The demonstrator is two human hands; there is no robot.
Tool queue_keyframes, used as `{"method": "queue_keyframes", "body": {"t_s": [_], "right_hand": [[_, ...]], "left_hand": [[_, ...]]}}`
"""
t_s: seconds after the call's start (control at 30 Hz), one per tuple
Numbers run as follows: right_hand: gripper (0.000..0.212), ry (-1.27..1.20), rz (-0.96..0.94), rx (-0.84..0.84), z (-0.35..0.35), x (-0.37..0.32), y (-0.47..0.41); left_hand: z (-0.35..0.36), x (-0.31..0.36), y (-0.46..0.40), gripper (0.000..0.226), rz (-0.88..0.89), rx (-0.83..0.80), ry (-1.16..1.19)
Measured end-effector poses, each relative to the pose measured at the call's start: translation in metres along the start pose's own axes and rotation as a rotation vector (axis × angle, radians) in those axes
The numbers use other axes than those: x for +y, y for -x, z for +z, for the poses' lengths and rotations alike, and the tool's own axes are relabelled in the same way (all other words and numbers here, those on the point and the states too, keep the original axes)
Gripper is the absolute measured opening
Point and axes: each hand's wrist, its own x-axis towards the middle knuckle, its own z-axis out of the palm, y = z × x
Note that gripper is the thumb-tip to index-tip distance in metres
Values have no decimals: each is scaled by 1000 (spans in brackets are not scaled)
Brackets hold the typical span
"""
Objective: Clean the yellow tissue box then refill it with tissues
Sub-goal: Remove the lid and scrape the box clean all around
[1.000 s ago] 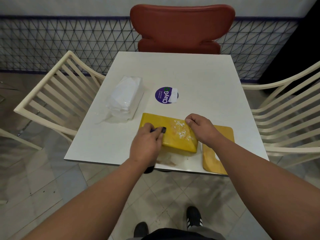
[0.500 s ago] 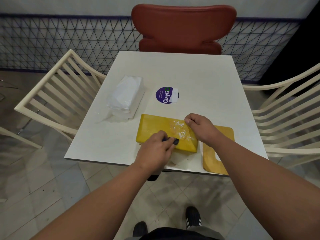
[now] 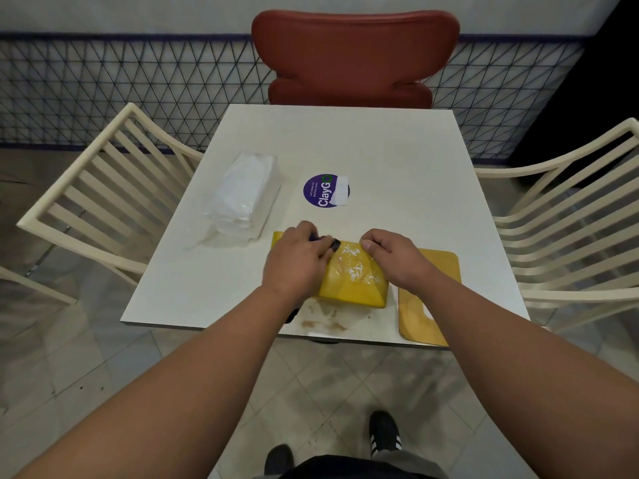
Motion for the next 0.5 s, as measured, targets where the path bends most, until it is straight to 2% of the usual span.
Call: {"method": "queue_keyframes", "body": {"t_s": [0.07,0.27,0.4,0.5], "right_hand": [[18,-1,-3,-1,-1,0,1],[18,-7,-2,-8,-1,-2,3],[19,8,-7,0,-1,-2,2],[19,17,-16,1,-1,-2,3]], "left_hand": [[-1,-1,-3,22,39,-30,-12],[-10,-22,-5,19,-65,16,-13],[0,11,-7,25,75,-15,-1],[-4,12,-11,27,73,-51,5]]}}
